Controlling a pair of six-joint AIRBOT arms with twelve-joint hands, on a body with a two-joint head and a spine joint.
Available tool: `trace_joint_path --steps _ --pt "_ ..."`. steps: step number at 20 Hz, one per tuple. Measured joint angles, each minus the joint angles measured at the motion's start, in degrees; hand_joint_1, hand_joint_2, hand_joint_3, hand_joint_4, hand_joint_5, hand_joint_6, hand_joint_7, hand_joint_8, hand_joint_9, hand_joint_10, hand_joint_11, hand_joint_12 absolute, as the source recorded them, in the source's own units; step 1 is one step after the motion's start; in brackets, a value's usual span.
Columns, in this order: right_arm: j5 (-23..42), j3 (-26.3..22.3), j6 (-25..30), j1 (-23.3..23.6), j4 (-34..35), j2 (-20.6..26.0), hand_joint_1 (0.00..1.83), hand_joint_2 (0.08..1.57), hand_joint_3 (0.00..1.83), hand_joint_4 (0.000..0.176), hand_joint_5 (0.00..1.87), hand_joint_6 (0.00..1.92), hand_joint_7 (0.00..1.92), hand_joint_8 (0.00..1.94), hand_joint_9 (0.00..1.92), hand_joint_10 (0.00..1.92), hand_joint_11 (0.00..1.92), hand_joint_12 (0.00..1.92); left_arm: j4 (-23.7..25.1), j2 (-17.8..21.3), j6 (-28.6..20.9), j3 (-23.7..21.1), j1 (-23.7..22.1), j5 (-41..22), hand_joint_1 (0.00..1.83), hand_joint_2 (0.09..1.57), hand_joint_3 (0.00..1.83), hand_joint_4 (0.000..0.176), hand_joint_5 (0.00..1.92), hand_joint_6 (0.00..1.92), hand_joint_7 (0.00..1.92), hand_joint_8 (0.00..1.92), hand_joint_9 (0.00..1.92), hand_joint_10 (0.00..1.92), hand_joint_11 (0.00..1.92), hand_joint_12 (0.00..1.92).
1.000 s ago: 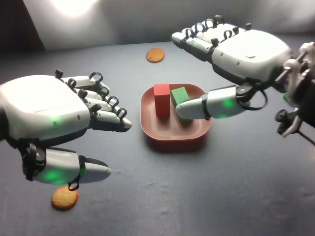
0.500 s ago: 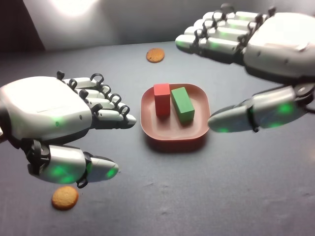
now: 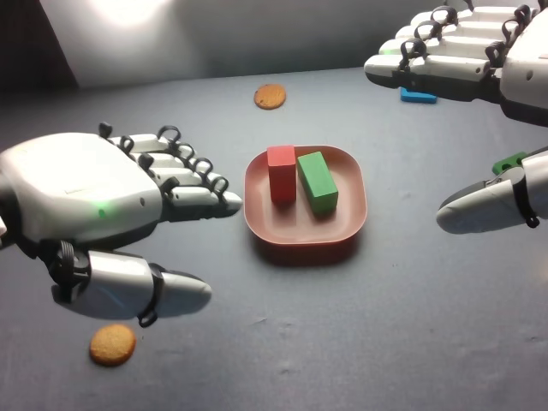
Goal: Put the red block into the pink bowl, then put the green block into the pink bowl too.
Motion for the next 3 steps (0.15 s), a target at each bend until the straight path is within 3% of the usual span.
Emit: trace_joint_path --steps 1,3 --pt "0.1 0.0 0.0 -0.1 -0.2 0.0 0.11 0.96 0.00 0.000 0.00 0.00 0.00 0.00 0.00 0.00 0.00 0.00 0.0 0.0 0.0 -0.1 0.0 -0.1 0.00 1.29 0.00 0.000 0.23 0.01 0.23 0.01 0.18 0.00 0.00 0.32" --pt "0.4 -0.3 0.0 -0.7 -0.3 0.1 0.12 0.97 0.00 0.000 0.02 0.01 0.00 0.00 0.00 0.00 0.00 0.00 -0.1 0.0 0.0 -0.1 0.0 0.0 0.00 1.29 0.00 0.000 0.20 0.00 0.19 0.00 0.15 0.00 0.00 0.22"
